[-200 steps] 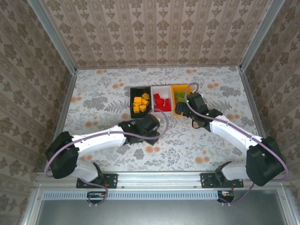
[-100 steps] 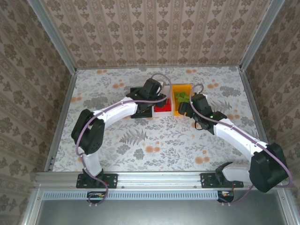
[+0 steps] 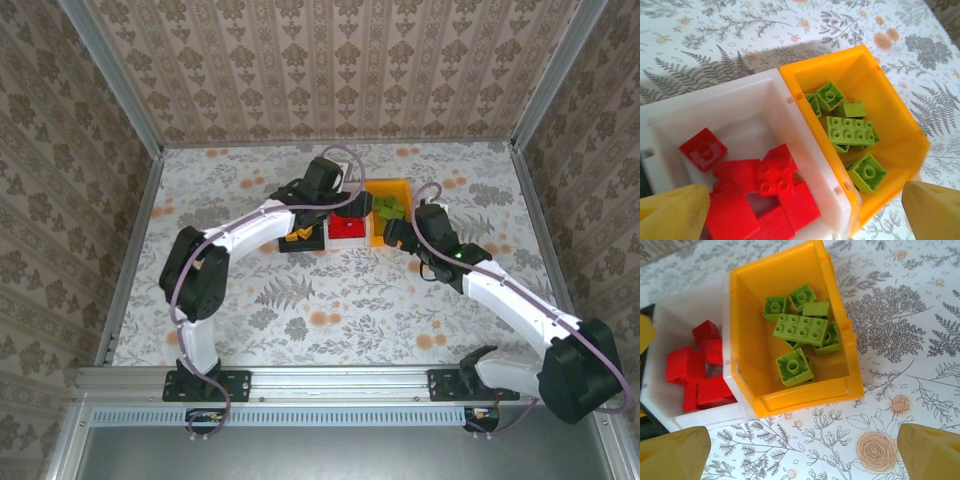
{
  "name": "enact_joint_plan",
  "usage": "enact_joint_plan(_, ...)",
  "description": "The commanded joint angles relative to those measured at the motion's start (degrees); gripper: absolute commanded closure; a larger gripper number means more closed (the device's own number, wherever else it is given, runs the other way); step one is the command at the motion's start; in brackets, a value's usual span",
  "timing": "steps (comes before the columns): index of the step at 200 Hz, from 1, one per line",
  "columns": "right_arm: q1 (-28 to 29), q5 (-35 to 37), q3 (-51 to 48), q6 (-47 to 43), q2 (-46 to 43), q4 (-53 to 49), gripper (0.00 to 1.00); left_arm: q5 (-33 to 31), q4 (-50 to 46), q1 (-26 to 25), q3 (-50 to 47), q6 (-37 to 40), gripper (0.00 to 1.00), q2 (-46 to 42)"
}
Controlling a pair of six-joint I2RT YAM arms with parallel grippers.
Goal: Sort the legos into containers by color
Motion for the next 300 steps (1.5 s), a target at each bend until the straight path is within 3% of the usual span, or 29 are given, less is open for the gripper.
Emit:
enact_joint_plan(1,-0.33,2.04,-1.45,-1.09,-3.72,1.8,0.02,-2.72,3.04,0.14,-4.28,0.13,0.0,-10.57)
enact_joint_plan(43,-0.24,5.43,-4.04,1.22,-6.87,4.48,0.0,-17.74,8.65,1.68,-21.9,6.31,0.0,-28.92)
enact_joint_plan(59,-0.25,7.46,-5.77,3.64,-7.89,5.84,0.0,-20.7,11.41,4.61,-29.1,8.57,0.0,-36.24)
enact_joint_plan(72,-0.19,10.6,-6.51,6.41,-8.36,5.62,0.0,-27.04,13.63,6.65,-34.34,10.98,0.0,-41.04)
enact_joint_plan(114,-0.22,15.67,-6.24,8.55,-7.62,3.58,0.0,-36.96,14.52,21.56,-40.8,19.74,0.0,-44.35)
enact_joint_plan(139,-0.25,15.67,-6.44,6.97,-7.11,4.4,0.0,-33.27,21.34,31.01,-44.47,21.72,0.0,-38.04)
enact_joint_plan(164,-0.34,16.89,-7.28,5.81,-7.41,5.3,0.0,-30.3,24.51,35.78,-45.32,23.32,0.0,-29.02)
enact_joint_plan(198,-0.58,18.03,-7.71,4.47,-7.72,6.37,0.0,-23.39,40.88,37.21,-52.0,26.52,0.0,-22.8)
enact_joint_plan(214,-0.69,18.31,-8.07,3.59,-7.44,7.83,0.0,-19.65,44.29,37.35,-52.83,26.25,0.0,-21.67)
enact_joint_plan(228,-0.66,18.06,-8.17,1.75,-7.0,9.51,0.0,-19.75,51.42,36.75,-55.24,27.59,0.0,-19.24)
enact_joint_plan(252,-0.91,18.3,-9.21,-3.34,-5.75,14.72,0.0,-15.55,52.77,38.48,-57.54,25.65,0.0,-20.06)
enact_joint_plan(264,-1.34,19.09,-10.15,-7.41,-5.58,18.64,0.0,-13.28,65.73,38.64,-61.44,28.06,0.0,-16.19)
enact_joint_plan(274,-2.14,20.88,-10.36,-9.78,-5.21,20.74,0.0,-13.54,59.61,38.78,-60.81,25.99,0.0,-18.61)
enact_joint_plan(300,-6.67,22.38,-10.64,-18.19,-2.85,26.09,0.0,-16.86,60.23,38.94,-60.13,24.93,0.0,-17.72)
